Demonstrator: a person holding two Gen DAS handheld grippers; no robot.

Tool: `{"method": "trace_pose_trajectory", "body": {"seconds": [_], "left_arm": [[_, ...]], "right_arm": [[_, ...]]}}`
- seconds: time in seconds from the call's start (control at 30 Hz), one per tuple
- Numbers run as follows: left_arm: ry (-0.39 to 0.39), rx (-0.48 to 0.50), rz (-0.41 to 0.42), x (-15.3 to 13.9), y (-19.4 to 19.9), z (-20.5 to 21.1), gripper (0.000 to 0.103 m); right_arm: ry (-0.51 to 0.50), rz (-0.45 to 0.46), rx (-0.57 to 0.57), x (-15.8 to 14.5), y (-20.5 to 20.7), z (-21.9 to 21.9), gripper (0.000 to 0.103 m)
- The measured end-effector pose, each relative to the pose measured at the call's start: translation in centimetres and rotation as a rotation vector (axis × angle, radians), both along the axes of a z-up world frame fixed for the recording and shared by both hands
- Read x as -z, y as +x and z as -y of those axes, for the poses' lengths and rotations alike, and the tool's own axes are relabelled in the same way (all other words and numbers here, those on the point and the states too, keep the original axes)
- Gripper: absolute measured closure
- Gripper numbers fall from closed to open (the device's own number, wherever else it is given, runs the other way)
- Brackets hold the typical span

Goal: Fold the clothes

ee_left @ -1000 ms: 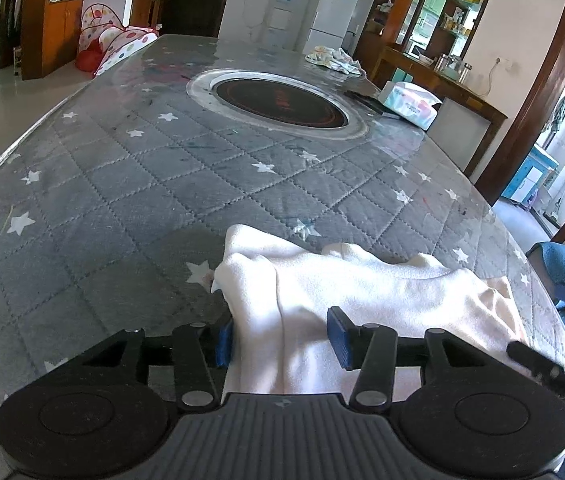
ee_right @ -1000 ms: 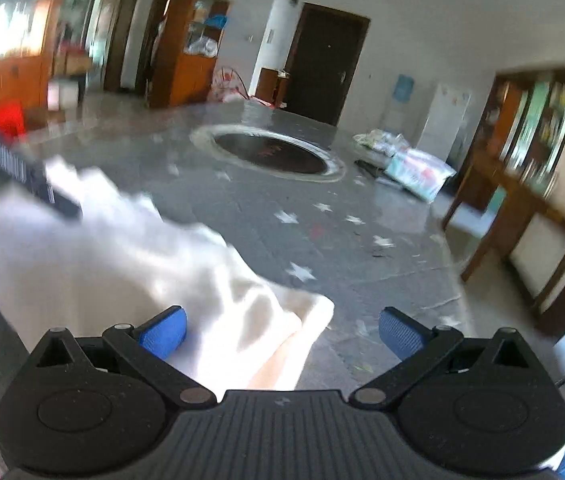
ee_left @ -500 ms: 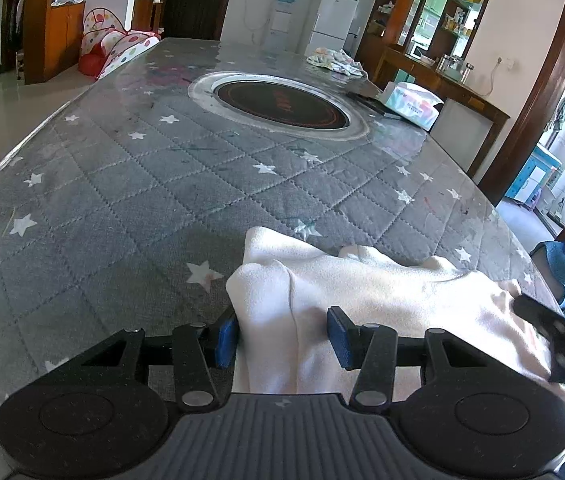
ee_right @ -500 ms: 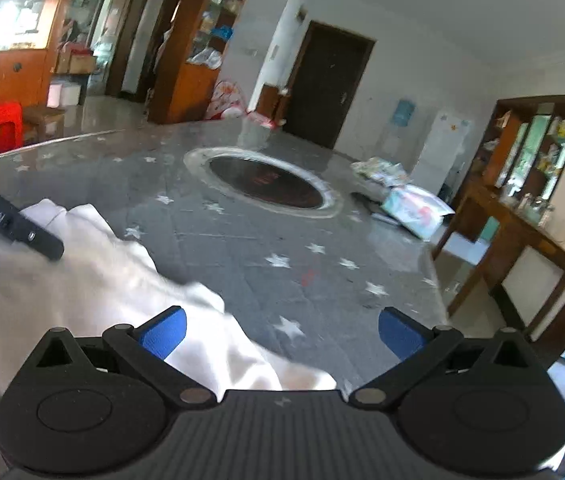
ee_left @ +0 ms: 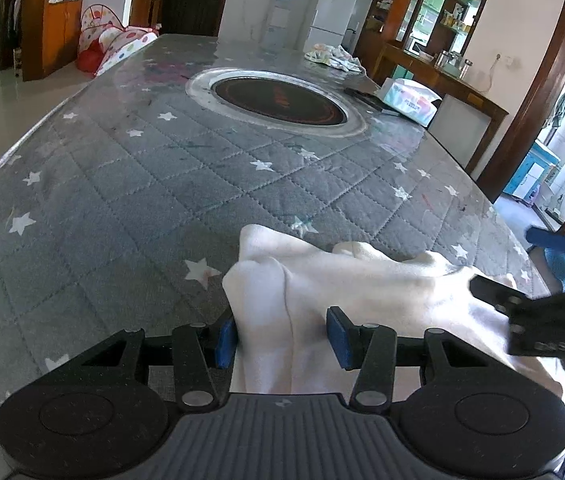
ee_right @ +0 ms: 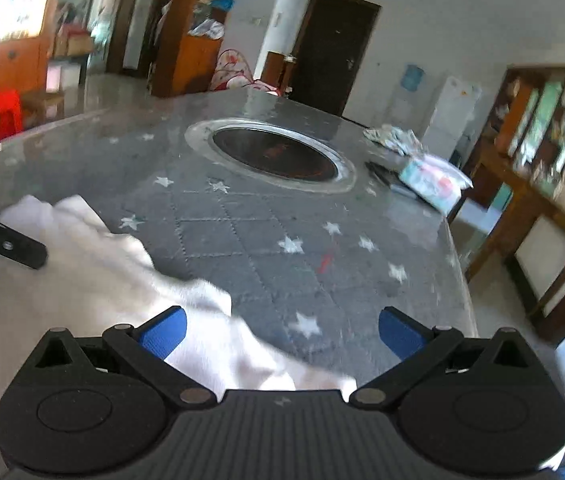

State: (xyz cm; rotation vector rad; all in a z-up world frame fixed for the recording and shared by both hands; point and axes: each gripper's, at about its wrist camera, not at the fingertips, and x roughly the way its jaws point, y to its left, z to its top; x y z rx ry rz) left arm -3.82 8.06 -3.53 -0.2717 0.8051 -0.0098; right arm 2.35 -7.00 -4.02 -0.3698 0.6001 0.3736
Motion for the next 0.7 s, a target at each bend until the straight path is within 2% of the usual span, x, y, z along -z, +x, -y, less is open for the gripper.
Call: {"method": "trace_pose_trajectory", "body": {"seconds": [0.13,0.33,0.47,0.7], "left_arm": [[-0.016,-0.014,-0.011,-0.1,0.0,0.0,0.054],[-0.046,-0.025,-0.029,-0.2,-0.2,0.0,0.054],[-0.048,-0.038,-0.037,-0.3,-0.4,0.2,0.054],[-0.058,-0.049,-0.046,-0.4,-0.7,0.1,0.052]], "right_arm": [[0.127,-0.115,0.064,0.4,-0.8,3.4,0.000],[0.264,-0.209,0.145,1.5,-2.3,6.8,0.006],[0.367,-0.253,0.176,2.0,-2.8,8.0,0.012],[0.406,-0.247,0.171,2.0,-3.2,7.9,0.023]]}}
